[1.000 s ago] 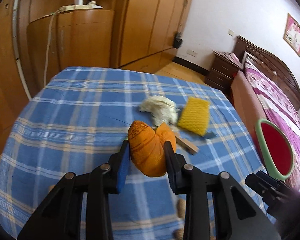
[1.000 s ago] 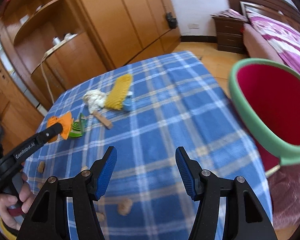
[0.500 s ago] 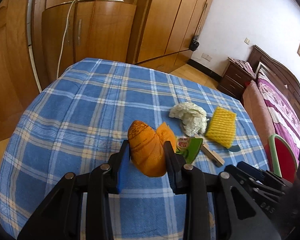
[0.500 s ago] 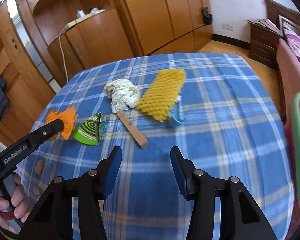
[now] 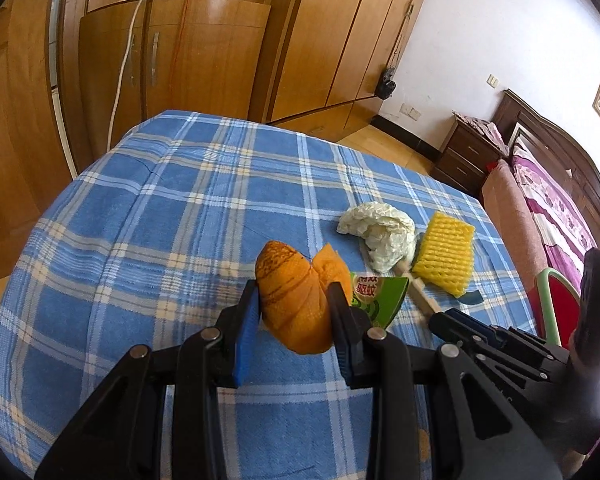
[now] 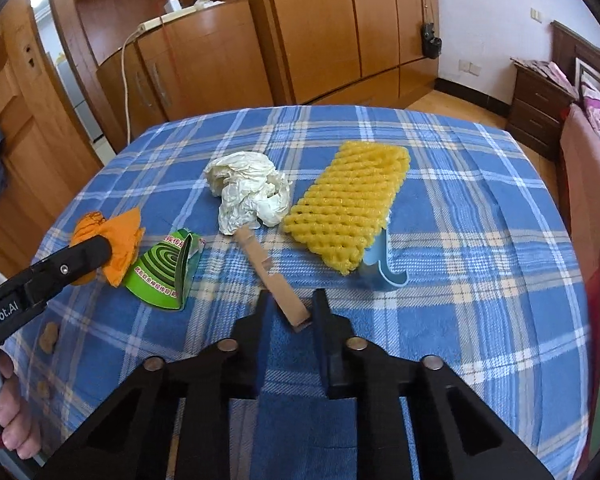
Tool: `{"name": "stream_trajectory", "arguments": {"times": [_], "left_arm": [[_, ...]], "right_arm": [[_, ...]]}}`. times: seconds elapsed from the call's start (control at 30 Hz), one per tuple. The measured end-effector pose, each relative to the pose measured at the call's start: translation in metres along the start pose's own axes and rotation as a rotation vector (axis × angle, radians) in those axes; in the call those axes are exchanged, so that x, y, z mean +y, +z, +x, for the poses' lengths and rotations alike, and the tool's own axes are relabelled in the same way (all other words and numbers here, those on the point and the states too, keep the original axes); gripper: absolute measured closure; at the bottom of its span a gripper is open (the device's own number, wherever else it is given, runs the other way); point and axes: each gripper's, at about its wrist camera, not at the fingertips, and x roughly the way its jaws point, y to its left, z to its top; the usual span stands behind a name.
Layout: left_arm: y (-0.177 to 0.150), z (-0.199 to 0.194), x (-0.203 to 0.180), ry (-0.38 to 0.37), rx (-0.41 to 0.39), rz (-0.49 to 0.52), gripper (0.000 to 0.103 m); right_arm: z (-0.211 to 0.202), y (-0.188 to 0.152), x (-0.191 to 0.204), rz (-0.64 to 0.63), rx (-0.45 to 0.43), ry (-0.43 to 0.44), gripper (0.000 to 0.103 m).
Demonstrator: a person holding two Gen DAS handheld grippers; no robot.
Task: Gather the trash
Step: 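Grasp the wooden stick with the right tool while the left tool holds the peel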
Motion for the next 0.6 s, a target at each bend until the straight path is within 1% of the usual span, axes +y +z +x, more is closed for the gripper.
{"name": "stream_trajectory", "arguments": {"times": [0.1, 0.27, 0.4, 0.6], "left_arm": [[-0.002, -0.003, -0.004, -0.006, 0.001, 0.004, 0.069], [-0.004, -0.01, -0.013, -0.038, -0.007, 0.018, 0.069], [-0.006, -0.015, -0.021, -0.061, -0.007, 0.031, 0.069], [-0.013, -0.022, -0.034, -0.089, 0.005, 0.043, 0.069]], "right_arm": [[-0.002, -0.003, -0.002, 0.007, 0.005, 0.023, 0.093], [-0.013, -0.015, -0.01, 0.065, 0.011, 0.075, 0.093], [-0.03, -0.026, -0.016, 0.099, -0.005, 0.093, 0.093], [-0.064, -0.044, -0.021, 0.123, -0.054, 0.107, 0.093]]}}
